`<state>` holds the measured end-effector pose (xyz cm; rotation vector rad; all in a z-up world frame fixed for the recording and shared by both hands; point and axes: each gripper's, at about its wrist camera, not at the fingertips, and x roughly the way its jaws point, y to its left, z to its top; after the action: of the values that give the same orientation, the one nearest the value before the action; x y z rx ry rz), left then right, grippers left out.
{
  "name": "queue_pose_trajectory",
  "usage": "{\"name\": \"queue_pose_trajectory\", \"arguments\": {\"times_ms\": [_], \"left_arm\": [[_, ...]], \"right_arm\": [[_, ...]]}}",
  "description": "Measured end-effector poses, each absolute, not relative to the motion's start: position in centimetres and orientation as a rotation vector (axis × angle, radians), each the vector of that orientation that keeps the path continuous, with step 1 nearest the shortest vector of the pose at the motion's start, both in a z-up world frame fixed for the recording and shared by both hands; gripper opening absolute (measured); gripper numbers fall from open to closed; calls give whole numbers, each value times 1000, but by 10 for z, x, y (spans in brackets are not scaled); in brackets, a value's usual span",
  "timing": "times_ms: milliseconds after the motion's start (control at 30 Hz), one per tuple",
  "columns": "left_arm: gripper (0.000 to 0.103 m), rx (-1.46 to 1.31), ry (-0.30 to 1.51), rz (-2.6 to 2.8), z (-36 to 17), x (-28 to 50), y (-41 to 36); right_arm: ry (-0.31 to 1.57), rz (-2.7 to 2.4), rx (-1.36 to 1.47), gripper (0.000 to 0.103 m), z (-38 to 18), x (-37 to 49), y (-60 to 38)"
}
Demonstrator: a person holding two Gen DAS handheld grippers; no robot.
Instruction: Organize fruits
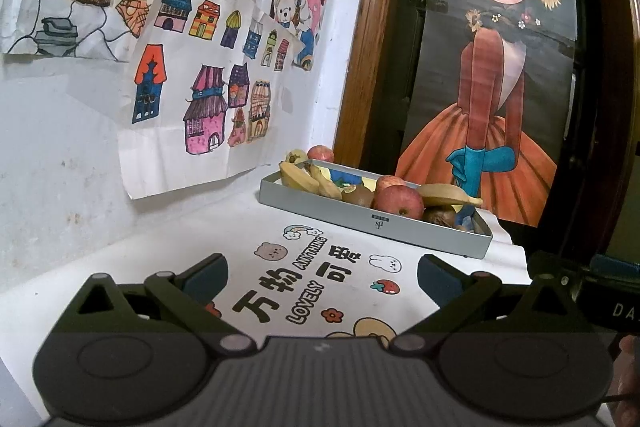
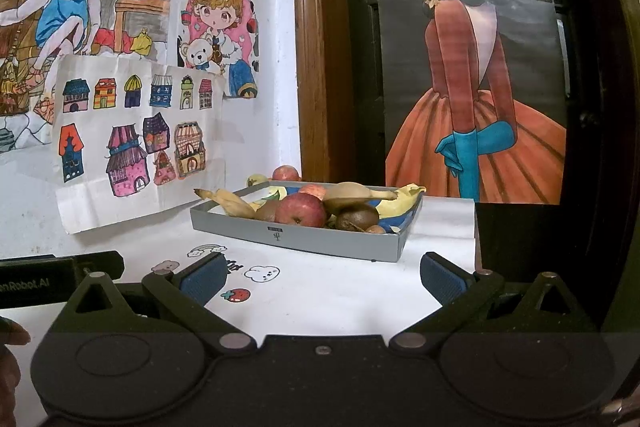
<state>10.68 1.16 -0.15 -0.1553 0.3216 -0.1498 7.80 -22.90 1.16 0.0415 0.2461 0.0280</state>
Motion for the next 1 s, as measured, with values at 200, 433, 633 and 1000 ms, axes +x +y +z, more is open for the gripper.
{"name": "queue_pose_trajectory", "arguments": {"times_ms": [200,433,633,1000], "left_arm": [[103,-158,322,-147,-1,106,13],[103,-159,321,-147,-1,105,13],[103,-161,321,-146,-1,105,14],[103,-161,322,-146,-1,105,13]], "right_arm": [[248,28,42,102,11,78,-229],[249,28,43,102,12,77,-229],[249,27,43,102,12,77,-228],[248,27,43,102,12,77,-228]]}}
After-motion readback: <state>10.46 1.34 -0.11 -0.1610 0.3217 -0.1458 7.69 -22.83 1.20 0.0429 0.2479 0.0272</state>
